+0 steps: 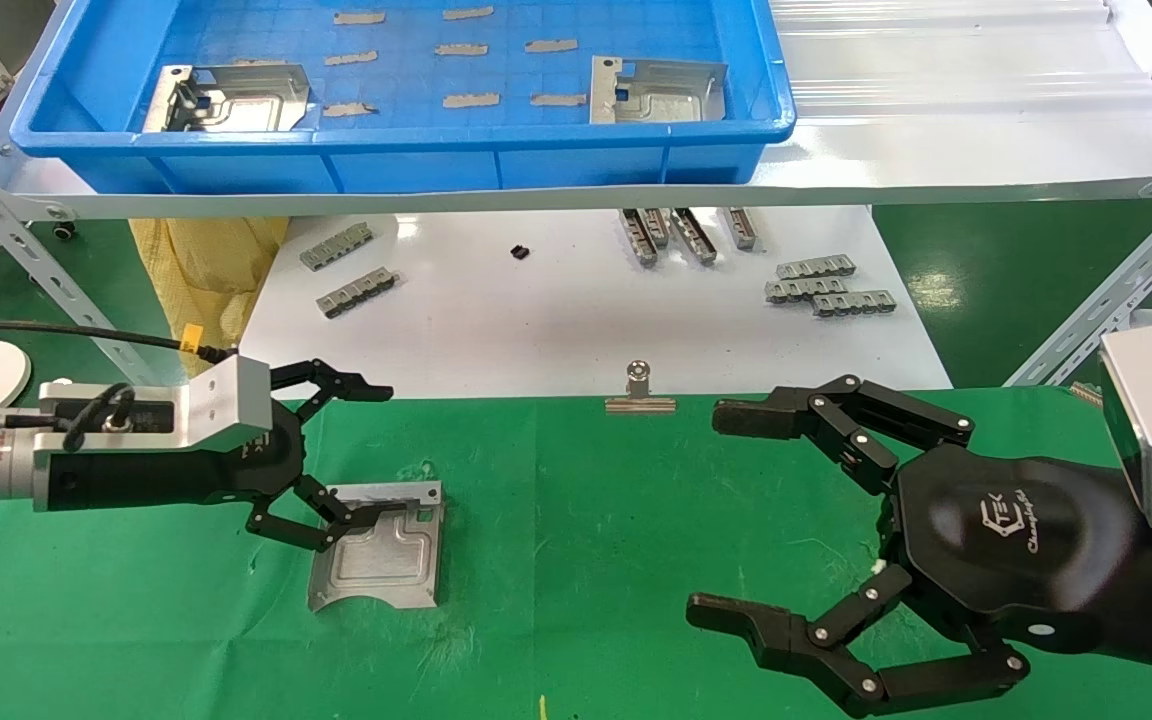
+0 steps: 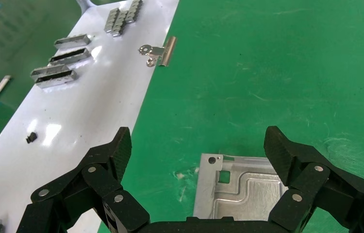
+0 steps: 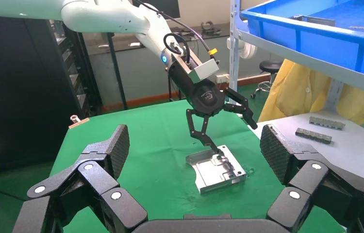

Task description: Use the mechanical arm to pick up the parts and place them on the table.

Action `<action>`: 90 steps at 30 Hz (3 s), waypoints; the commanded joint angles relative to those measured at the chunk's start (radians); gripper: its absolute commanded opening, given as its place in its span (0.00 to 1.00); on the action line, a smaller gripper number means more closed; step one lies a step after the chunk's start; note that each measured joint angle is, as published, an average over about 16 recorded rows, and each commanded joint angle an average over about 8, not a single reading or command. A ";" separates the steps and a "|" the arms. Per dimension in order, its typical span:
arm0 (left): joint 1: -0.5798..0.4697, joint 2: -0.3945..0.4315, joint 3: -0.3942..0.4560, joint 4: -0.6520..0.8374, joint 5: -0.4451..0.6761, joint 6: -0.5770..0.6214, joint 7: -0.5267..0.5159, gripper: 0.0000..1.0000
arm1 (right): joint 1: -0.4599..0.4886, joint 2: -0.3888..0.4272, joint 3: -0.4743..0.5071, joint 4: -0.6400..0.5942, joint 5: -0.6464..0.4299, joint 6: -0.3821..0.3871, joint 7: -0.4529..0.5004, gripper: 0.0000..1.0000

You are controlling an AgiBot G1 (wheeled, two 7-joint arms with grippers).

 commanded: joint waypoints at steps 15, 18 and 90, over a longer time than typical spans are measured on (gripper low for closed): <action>-0.001 0.000 0.001 -0.001 0.001 -0.001 0.001 1.00 | 0.000 0.000 0.000 0.000 0.000 0.000 0.000 1.00; -0.001 0.000 0.001 -0.001 0.002 -0.001 0.001 1.00 | 0.000 0.000 0.000 0.000 0.000 0.000 0.000 1.00; 0.592 -0.362 -0.350 -1.178 -0.478 -0.081 -0.808 1.00 | 0.000 0.000 0.000 0.000 0.000 0.000 0.000 1.00</action>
